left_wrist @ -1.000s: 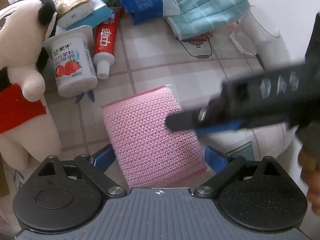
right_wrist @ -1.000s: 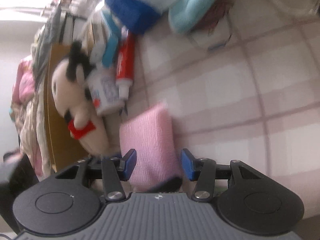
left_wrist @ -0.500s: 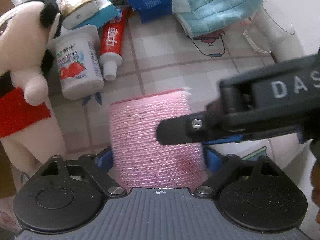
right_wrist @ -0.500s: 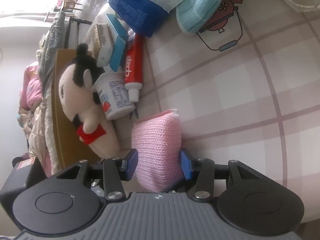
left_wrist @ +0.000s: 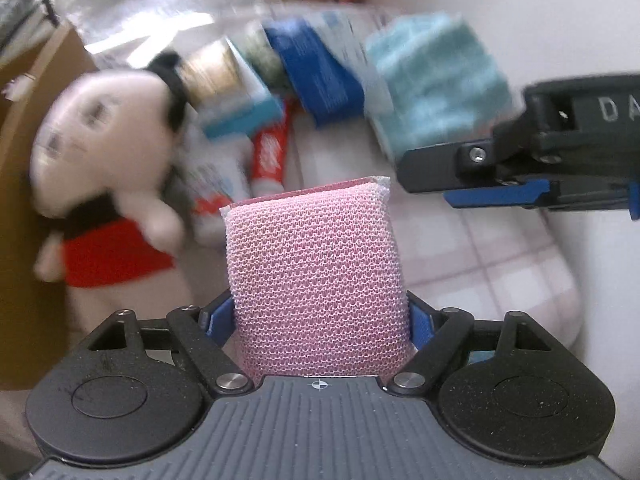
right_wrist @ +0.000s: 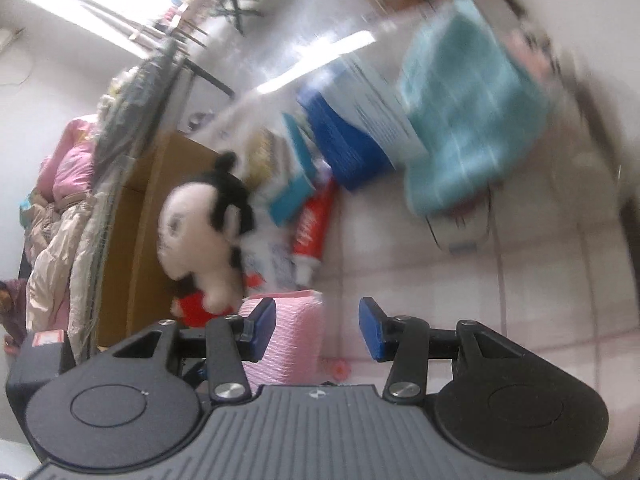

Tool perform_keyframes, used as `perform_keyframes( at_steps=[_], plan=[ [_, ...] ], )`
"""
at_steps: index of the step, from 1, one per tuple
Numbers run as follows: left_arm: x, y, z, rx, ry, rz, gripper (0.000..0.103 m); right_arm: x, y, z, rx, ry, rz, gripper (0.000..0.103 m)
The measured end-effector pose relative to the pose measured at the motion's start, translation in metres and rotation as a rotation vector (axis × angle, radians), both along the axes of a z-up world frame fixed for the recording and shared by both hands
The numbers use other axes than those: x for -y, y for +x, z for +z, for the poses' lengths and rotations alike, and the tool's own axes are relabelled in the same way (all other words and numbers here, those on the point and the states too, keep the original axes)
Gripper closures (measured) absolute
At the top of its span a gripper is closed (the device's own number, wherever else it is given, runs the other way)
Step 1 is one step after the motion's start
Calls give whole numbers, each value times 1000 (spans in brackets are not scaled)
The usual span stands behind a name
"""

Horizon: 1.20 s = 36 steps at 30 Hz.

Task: Organize soft objects
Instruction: 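Carry the pink sponge with the left tool into the cardboard box and release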

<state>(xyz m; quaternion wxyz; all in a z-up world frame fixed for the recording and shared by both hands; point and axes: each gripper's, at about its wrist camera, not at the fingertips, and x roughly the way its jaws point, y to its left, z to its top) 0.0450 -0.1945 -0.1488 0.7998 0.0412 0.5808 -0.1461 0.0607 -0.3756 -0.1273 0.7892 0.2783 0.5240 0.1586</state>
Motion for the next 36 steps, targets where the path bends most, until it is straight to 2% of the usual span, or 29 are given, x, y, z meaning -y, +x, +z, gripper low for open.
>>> perform_keyframes(
  at_steps=[4, 7, 12, 16, 19, 23, 26, 30, 34, 36],
  plan=[
    [-16, -5, 51, 75, -8, 63, 21, -3, -7, 45, 92, 18, 0, 53],
    [-35, -11, 91, 118, -4, 123, 21, -11, -4, 66, 138, 8, -13, 53],
    [-76, -19, 139, 176, 8, 252, 21, -29, 28, 71, 193, -39, -17, 53],
    [-121, -23, 164, 219, 30, 351, 21, -45, 50, 73, 225, -84, -8, 54],
    [-159, -17, 177, 215, 30, 425, 21, -55, 49, 85, 246, -95, 6, 54],
    [-219, -10, 202, 159, -2, 496, 21, -75, 27, 108, 208, -60, 26, 54],
    [-254, -4, 219, 124, -15, 491, 21, -104, 4, 128, 170, -57, 53, 54],
    [-301, 28, 230, 67, -25, 455, 21, -153, -4, 150, 117, 19, 42, 54],
    [-333, 77, 222, 115, -30, 388, 21, -207, 17, 161, 143, 90, 11, 54],
    [-342, 109, 202, 137, -15, 343, 21, -232, 33, 154, 133, 134, -19, 54]
  ],
)
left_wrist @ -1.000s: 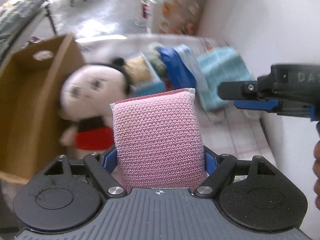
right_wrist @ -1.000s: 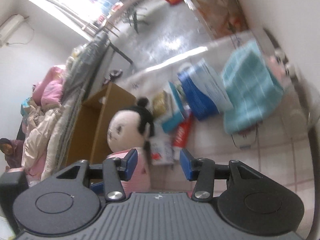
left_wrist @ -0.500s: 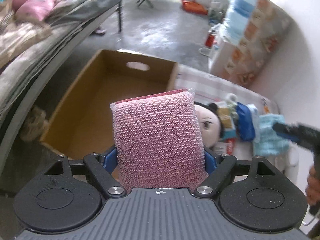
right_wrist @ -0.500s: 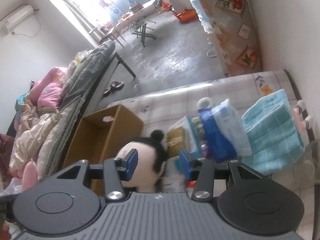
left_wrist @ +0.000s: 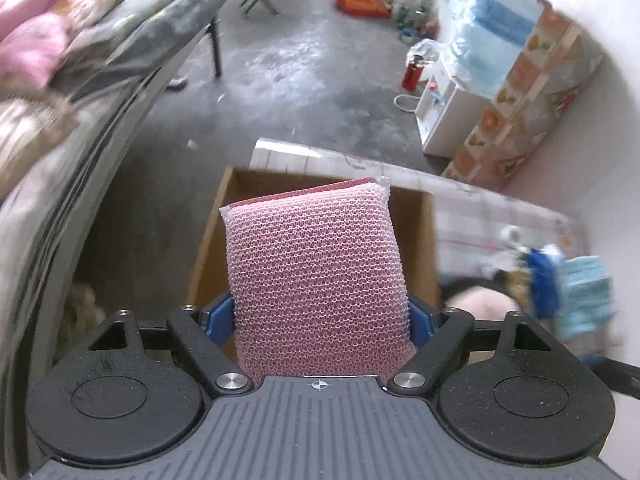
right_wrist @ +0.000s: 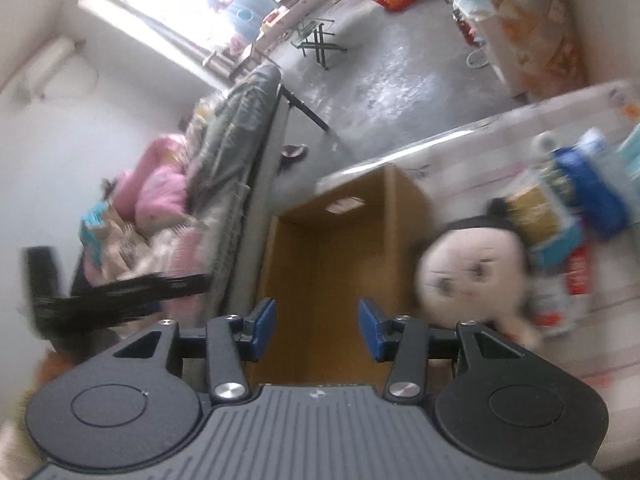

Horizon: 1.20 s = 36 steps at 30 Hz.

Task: Organize soft objects
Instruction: 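Carry the pink sponge with the left tool into the cardboard box and release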

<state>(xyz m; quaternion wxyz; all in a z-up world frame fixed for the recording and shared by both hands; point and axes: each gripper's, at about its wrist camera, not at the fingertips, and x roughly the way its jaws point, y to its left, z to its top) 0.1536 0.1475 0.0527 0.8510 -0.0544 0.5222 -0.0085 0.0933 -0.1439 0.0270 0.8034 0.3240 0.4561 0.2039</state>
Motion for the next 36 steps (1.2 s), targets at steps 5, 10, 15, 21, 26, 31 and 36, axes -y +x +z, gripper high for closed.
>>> perform_keyframes(
  at_steps=[5, 10, 15, 21, 26, 31, 36],
  plan=[
    [-3, 70, -82, 7, 111, -89, 21, -47, 28, -26, -47, 28, -45, 54],
    [-8, 119, -170, -62, 153, -114, 21, -66, 30, -47, -119, -4, -71, 54],
    [-5, 142, -223, -82, 225, -139, 20, -61, 26, -64, -174, -36, -123, 54],
    [3, 155, -254, -47, 346, -167, 18, -52, 21, -71, -191, -78, -164, 54],
    [16, 147, -262, -33, 480, -198, 5, -46, 17, -76, -207, -78, -188, 54],
    [24, 133, -254, 9, 558, -190, 4, -47, 18, -73, -192, -76, -193, 54],
    [25, 123, -239, 36, 506, -182, 5, -49, 15, -72, -185, -75, -205, 54]
  ],
)
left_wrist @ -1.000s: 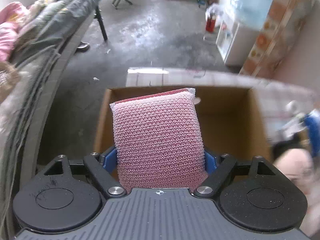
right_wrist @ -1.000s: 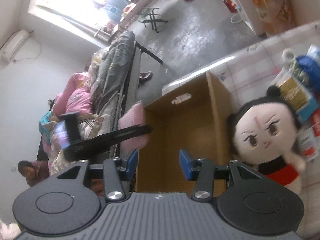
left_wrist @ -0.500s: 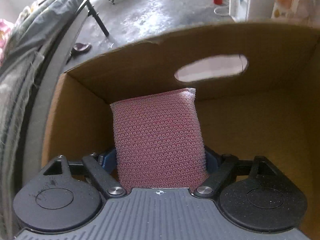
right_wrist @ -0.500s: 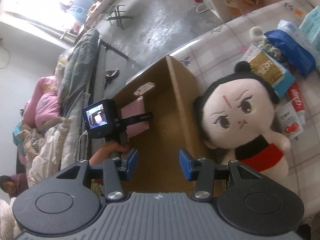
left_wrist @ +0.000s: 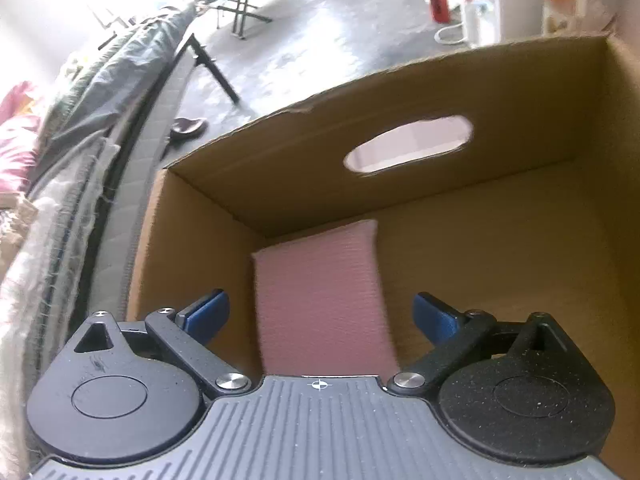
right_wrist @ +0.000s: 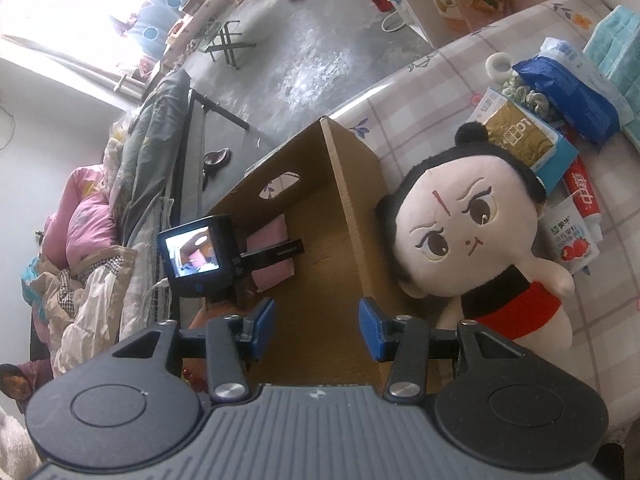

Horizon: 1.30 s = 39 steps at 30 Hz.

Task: Organize soft objects
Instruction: 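Move the left tool to the gold tissue packet while the right tool approaches the blue bag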

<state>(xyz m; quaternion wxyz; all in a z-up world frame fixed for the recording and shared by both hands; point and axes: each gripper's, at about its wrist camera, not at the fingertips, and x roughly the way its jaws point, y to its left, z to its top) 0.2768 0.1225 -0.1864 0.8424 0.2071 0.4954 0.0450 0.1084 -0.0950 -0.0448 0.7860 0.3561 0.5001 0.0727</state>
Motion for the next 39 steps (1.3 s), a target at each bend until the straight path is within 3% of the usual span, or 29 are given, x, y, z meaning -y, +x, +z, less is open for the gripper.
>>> perform_keyframes(
  at_steps=[7, 13, 17, 21, 27, 34, 36, 39],
  plan=[
    [12, -13, 29, -13, -81, -14, 6, 10, -8, 13, 55, -77, -21, 54],
    [12, -28, 93, -7, -251, 27, 6, 49, 2, 17, 139, -286, 10, 54],
    [14, -45, 129, 21, -319, 52, 9, 80, 27, 5, 186, -445, 68, 53],
    [23, -66, 151, 29, -388, 103, 11, 111, 56, -15, 178, -481, 133, 51],
    [62, -91, 165, 22, -517, 202, 26, 125, 83, -47, 168, -508, 298, 50],
    [127, -89, 163, 32, -586, 229, 47, 133, 105, -74, 143, -481, 417, 55],
    [143, -84, 159, 23, -599, 222, 47, 132, 108, -78, 133, -485, 457, 56],
    [165, -78, 151, 0, -608, 203, 60, 128, 112, -83, 136, -492, 518, 56]
  ],
)
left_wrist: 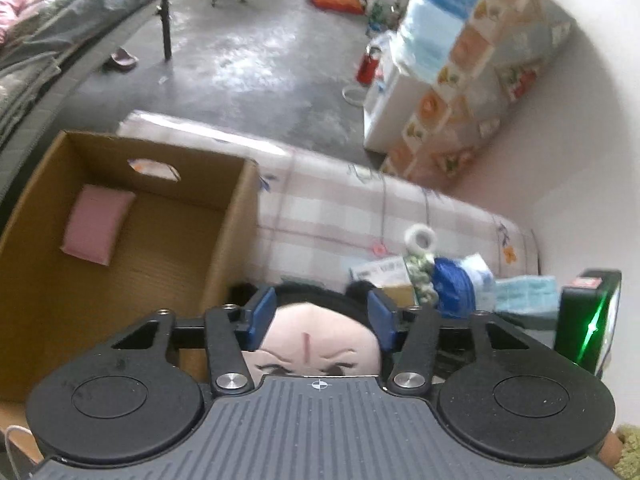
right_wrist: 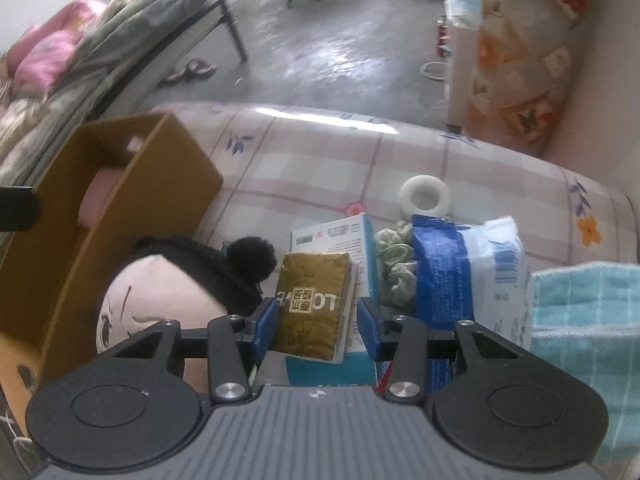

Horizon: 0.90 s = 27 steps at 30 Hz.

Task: Organize soft objects
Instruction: 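Move the left tool to the gold tissue packet while the right tool approaches the blue bag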

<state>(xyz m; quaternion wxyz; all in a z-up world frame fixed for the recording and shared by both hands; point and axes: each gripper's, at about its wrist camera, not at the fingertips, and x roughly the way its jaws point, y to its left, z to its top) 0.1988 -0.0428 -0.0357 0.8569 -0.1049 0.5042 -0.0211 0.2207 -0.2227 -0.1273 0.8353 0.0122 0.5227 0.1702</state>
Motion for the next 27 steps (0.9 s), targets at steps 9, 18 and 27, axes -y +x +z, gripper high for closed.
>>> perform_keyframes(
  at_steps=[9, 18, 27],
  plan=[
    [33, 16, -28, -82, -63, -61, 65, 7, 8, -19, -84, 3, 2, 95],
    [77, 40, -59, -206, -159, -175, 62, 42, -9, -22, -111, 41, -62, 98],
    [102, 66, -94, -379, -162, -197, 55, 79, -30, -23, -77, 155, -85, 97]
  ],
)
